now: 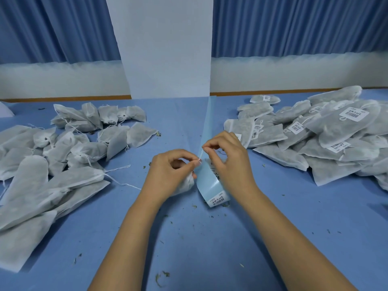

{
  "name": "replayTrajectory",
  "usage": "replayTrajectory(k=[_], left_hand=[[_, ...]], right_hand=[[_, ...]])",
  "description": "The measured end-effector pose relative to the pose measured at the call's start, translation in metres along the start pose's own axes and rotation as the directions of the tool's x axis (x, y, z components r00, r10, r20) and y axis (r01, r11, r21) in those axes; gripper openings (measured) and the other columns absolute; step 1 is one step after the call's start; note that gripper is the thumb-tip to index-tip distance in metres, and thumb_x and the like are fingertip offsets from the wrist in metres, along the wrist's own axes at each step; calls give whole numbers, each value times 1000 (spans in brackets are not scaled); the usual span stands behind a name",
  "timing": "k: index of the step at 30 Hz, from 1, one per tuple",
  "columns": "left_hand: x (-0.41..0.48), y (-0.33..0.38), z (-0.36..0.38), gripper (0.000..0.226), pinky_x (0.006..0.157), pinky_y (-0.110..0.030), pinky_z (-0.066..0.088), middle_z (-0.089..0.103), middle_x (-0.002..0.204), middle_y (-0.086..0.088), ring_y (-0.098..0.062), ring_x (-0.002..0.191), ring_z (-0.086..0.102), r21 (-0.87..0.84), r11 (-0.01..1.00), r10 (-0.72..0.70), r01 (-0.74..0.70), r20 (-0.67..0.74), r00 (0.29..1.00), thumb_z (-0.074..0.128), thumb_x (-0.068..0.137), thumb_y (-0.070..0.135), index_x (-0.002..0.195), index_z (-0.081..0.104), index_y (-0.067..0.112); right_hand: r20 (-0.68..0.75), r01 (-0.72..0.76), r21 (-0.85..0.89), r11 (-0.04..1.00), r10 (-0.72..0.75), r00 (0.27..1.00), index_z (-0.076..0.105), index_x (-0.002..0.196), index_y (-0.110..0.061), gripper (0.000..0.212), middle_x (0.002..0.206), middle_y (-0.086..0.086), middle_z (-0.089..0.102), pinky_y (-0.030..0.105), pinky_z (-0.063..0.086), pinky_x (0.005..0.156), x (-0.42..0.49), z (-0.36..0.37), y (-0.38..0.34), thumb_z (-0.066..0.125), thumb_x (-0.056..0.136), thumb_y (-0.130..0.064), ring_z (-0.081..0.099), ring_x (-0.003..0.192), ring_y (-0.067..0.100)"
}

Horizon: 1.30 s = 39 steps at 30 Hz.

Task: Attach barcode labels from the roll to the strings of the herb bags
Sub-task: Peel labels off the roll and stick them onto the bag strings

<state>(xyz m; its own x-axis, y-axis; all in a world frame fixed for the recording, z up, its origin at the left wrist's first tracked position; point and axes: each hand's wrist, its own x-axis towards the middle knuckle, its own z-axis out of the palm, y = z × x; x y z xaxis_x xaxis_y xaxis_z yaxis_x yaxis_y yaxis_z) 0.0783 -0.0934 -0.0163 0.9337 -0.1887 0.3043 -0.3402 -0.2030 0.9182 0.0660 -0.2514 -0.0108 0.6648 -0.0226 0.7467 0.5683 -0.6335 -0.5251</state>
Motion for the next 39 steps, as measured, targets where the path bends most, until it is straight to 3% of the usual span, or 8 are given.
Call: replayTrajectory(k=[3, 9, 12, 18, 22, 29, 34, 39], left_hand=[[-1, 1, 3, 16, 61, -24, 52, 62, 87, 1, -21, 57, 69, -2, 993, 121, -121, 15, 993, 74, 82, 0, 74, 74, 14], [1, 1, 3, 19, 60, -21, 51, 69, 75, 5, -17, 60, 71, -33, 987, 146, -156, -208, 967, 74, 81, 3, 70, 73, 19], [1, 1, 4, 22, 60, -18, 48, 68, 74, 7, -15, 60, 70, -6, 982, 182, -190, -261, 948, 74, 81, 3, 70, 71, 22], [1, -1, 3, 21, 61, -18, 49, 68, 69, 6, -12, 57, 66, -42, 990, 120, -133, -226, 967, 70, 86, 8, 72, 69, 23], [1, -2, 5, 20, 61, -19, 51, 69, 67, 3, -11, 57, 66, -61, 993, 90, -104, -199, 976, 69, 87, 10, 73, 70, 24], [1, 0, 8, 17, 59, -17, 49, 66, 61, 2, -11, 56, 65, -105, 994, 14, -27, -125, 992, 69, 87, 7, 73, 69, 16], [0, 6, 8, 10, 66, -28, 51, 61, 63, -8, -18, 61, 59, -418, 884, -167, 208, 134, 977, 70, 73, 14, 64, 74, 13], [1, 6, 2, 24, 62, -20, 51, 64, 63, -2, -14, 62, 62, -415, 899, -152, 138, -2, 988, 67, 86, 7, 64, 75, 16]], right_hand=[[39, -26, 25, 999, 25, 999, 66, 80, -3, 5, 79, 2, 63, 27, 40, 77, -2, 2, -2, 65, 85, -3, 54, 79, 18], [156, -207, 92, 974, 191, 969, 70, 77, -10, 8, 71, -19, 58, 28, 40, 80, -2, 7, -4, 68, 85, -9, 52, 79, 9], [179, -210, 102, 972, 190, 965, 70, 76, -11, 9, 71, -19, 58, 29, 40, 83, -2, 8, -6, 68, 85, -10, 51, 79, 8], [174, -155, 48, 987, 145, 974, 70, 83, -13, 8, 81, -12, 62, 34, 36, 91, -3, 6, -6, 64, 89, -12, 52, 86, 12], [129, -156, 128, 979, 140, 982, 66, 83, -16, 10, 83, -19, 59, 27, 29, 94, -4, 6, -8, 67, 86, -25, 50, 90, 4], [121, -139, 137, 981, 123, 985, 63, 80, -12, 9, 81, -11, 60, 34, 32, 92, -3, 5, -3, 63, 88, -9, 51, 86, 6], [57, 17, -122, 992, -10, 998, 60, 78, -13, 9, 78, -11, 53, 30, 28, 83, -3, 6, -3, 58, 86, -8, 47, 80, 13], [53, -74, 27, 997, 73, 996, 66, 80, -12, 9, 79, -13, 58, 28, 28, 89, -3, 4, -5, 60, 87, -13, 54, 83, 14]])
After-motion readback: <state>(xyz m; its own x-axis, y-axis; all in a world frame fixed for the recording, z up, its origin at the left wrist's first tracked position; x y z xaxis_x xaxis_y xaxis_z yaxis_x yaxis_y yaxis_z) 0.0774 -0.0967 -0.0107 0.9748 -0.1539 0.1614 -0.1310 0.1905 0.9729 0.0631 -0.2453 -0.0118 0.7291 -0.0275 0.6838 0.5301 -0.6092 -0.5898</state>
